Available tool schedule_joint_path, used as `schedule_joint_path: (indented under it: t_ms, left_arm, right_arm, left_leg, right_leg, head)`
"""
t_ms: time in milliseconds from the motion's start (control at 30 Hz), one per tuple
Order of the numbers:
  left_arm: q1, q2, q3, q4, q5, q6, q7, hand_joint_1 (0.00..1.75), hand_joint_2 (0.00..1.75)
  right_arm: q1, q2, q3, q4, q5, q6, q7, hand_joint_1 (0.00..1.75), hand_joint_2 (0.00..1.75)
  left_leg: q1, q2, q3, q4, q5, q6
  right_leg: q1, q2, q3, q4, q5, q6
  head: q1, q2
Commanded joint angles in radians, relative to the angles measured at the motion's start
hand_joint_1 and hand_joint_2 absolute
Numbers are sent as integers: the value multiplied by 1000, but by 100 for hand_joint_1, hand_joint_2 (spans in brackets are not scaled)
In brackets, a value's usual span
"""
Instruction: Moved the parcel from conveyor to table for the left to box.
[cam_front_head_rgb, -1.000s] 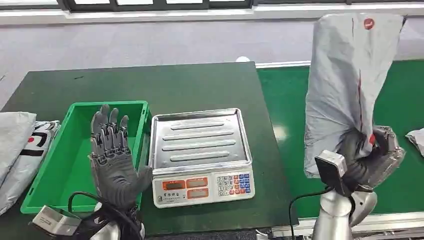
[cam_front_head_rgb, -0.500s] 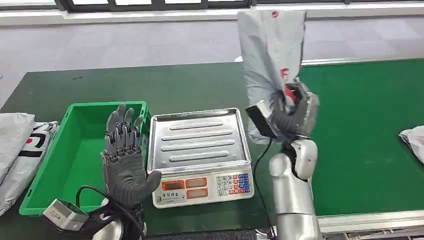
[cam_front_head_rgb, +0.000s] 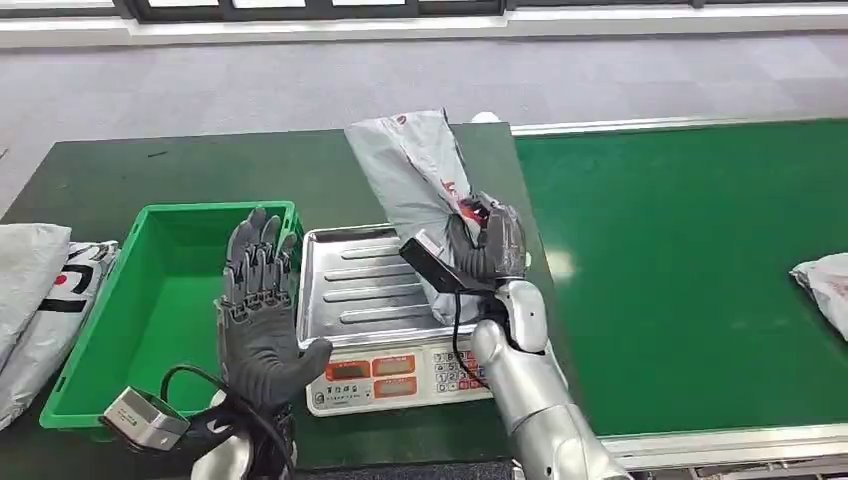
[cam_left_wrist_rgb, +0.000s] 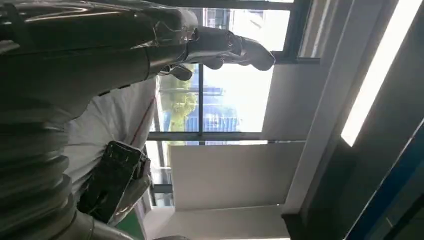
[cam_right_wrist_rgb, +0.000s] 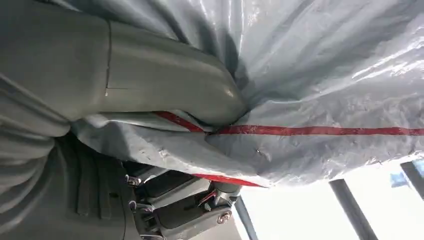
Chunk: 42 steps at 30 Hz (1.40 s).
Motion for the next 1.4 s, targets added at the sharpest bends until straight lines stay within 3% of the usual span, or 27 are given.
schedule_joint_path:
  t_ms: [33, 233, 367, 533, 567, 600, 633, 833, 1000, 1100, 1267, 1400]
  left_arm:
    - [-168, -64, 61, 138, 6, -24, 3, 0, 175]
    - [-175, -65, 53, 166, 17, -13, 3, 0, 175]
    - [-152, -43, 40, 152, 4, 17, 3, 0, 175]
    - [-111, -37, 70, 120, 17, 12, 3, 0, 175]
    - [-108, -37, 77, 121, 18, 3, 3, 0, 175]
    - [-108, -38, 80, 125, 7, -3, 3, 0, 175]
    - [-106, -36, 73, 120, -2, 6, 3, 0, 175]
    - [-79, -29, 81, 87, 11, 20, 3, 0, 175]
    - [-88, -41, 94, 108, -6, 20, 3, 0, 175]
    - [-88, -41, 94, 108, -6, 20, 3, 0, 175]
    - [-78, -37, 112, 92, 2, 42, 3, 0, 175]
    - [-78, -37, 112, 92, 2, 42, 3, 0, 175]
  right_arm:
    - [-114, -26, 192, 311, -152, 11, -38, 175, 175]
    - [-83, -26, 286, 295, -268, 52, -98, 175, 175]
    - [-39, -26, 443, 232, -343, 72, -109, 175, 175]
    - [11, -26, 456, 172, -417, 78, -194, 175, 175]
    - [22, -26, 459, 162, -419, 78, -201, 148, 175]
    - [39, -27, 458, 142, -397, 67, -196, 12, 175]
    - [54, -30, 449, 116, -385, 64, -197, 0, 175]
    - [136, -57, 359, -47, -414, 6, -257, 0, 175]
    - [254, -76, 319, -301, -486, 3, -365, 0, 175]
    - [254, -76, 319, -301, -486, 3, -365, 0, 175]
    - [386, -26, 158, -630, -457, 3, -496, 0, 175]
    - [386, -26, 158, -630, -457, 3, -496, 0, 175]
  left_leg:
    - [0, -4, -1, -1, 2, -1]
    - [0, -4, 1, -1, 2, -1]
    - [0, -4, 1, -1, 1, -1]
    - [0, -4, 1, -1, 1, -2]
    - [0, -4, 2, -2, 1, -2]
    - [0, -4, 1, -1, 1, -1]
    - [0, -4, 1, -2, 1, -2]
    - [0, -5, 0, -2, 0, -1]
    - [0, -7, 0, -2, 1, -1]
    - [0, -6, -1, -1, 0, -1]
    - [0, -8, -2, -1, 0, -1]
    - [0, -8, 0, -2, 0, -1]
  right_leg:
    - [0, -2, 0, 0, 1, 2]
    - [0, -2, 2, -1, 1, 1]
    - [0, -2, 2, -1, 0, 1]
    - [0, -2, 1, -1, 0, 1]
    - [0, -2, 2, -2, 0, 1]
    - [0, -2, 1, -1, 0, 1]
    - [0, -2, 2, -2, 0, 1]
    - [0, -3, 1, -2, -1, 1]
    - [-1, -5, 2, -2, -1, 1]
    - [-1, -5, 1, -1, -1, 1]
    - [-1, -7, 0, -1, -2, 1]
    - [-1, -6, 2, -2, -2, 1]
  head:
    - [0, 0]
    - [0, 0]
    - [0, 0]
    - [0, 0]
    - [0, 0]
    - [0, 0]
    - [0, 0]
    - [0, 0]
    - [0, 0]
    - [0, 0]
    - [0, 0]
    - [0, 0]
